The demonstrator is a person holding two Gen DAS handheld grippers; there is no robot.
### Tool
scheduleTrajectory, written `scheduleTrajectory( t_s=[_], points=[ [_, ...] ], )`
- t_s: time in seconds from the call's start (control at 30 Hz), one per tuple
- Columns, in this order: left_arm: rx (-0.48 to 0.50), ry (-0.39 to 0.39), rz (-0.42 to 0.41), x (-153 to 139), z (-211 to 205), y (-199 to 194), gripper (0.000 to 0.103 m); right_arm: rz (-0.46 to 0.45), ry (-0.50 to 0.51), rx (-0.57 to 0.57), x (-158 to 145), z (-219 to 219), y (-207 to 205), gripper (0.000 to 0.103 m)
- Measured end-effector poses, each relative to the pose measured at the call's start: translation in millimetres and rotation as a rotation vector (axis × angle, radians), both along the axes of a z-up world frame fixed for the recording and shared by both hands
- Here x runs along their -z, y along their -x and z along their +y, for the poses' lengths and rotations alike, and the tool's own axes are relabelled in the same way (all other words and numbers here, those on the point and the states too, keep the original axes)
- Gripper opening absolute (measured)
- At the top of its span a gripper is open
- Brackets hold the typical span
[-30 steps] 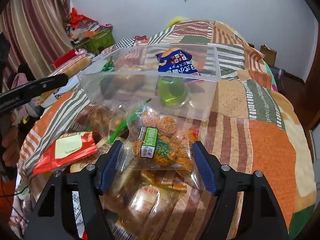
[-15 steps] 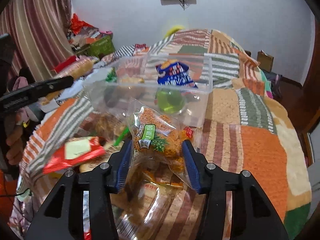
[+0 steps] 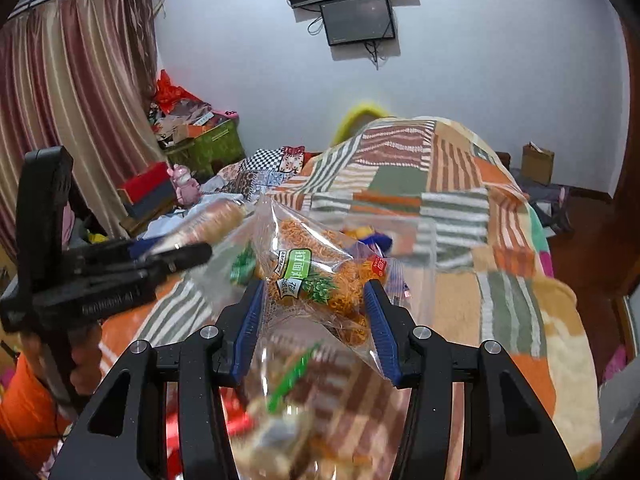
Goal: Organize snacks
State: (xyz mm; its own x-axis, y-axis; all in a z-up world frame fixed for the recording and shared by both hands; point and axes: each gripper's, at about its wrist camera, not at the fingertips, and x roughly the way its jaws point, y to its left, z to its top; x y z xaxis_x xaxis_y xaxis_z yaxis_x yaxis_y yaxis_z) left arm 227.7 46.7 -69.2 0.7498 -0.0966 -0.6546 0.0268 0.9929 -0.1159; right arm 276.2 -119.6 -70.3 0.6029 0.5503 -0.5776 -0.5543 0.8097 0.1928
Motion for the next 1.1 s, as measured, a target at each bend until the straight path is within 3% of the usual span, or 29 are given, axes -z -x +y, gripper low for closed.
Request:
scheduleTrajectory(
  t_s=[0.27,0.53,0.83,1.1],
  points=[
    [-0.008,0.015,0.076,24,7,-45,0.045,0.060,0.032,-0.043,15,37,-46,0.047],
    [-0.040,-0.065,0.112,49,11,-69,0.045,0.145,0.079,-0.097,48,66,-68,0.047],
    [-0.048,-0.057,0.144,58,19,-71,0.045,0.130,0.137,-0.125,56,75,-65,0.055],
    [-0.033,-0.062,0.113,43,16,-49,0.052,0.090,0.165,-0.090,47,70,-58,0.063]
  ],
)
